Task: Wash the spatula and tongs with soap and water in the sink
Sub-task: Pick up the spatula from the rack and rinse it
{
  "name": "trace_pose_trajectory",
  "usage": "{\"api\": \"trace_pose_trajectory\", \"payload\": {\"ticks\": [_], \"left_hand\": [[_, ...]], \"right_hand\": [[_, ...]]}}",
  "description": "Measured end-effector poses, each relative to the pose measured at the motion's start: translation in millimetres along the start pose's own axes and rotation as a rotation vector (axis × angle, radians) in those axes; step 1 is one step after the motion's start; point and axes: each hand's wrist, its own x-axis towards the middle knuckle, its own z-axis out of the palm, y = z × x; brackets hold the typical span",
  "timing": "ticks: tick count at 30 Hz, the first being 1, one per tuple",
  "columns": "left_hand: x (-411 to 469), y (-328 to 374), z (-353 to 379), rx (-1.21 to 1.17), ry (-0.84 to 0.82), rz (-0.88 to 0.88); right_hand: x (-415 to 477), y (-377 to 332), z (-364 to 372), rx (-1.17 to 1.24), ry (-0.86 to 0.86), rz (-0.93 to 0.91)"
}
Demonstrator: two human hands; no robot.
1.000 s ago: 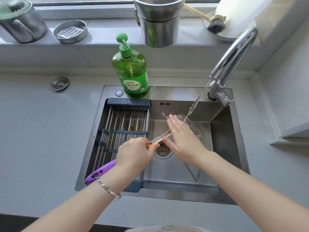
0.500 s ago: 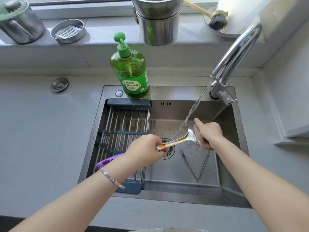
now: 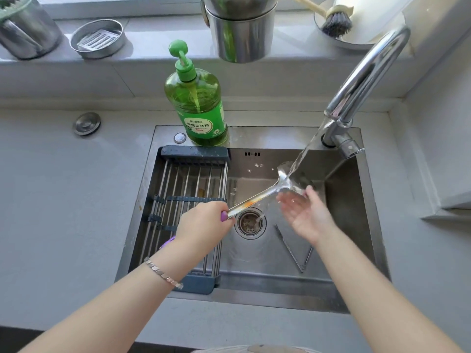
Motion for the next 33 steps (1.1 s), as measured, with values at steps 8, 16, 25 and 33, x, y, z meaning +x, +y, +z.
{"api": "trace_pose_trajectory", "payload": {"ticks": [8,16,25,33], "left_hand": [[-3,24,5,0.079,0.09,0.073],[-5,22,5,0.082,0.071,0.049],[13,40,2,0.169,-0.001,0.028],[34,64,-9,0.322,0.014,0.077]], "right_hand": [[-20,47,42,-0.222,0.072,-0.188],[-16,21,39,-0.189,0.076,-0.203],[-7,41,41,-0.177,0.027,-0.038],[0,48,47,-0.255,0.045,-0.063]]}}
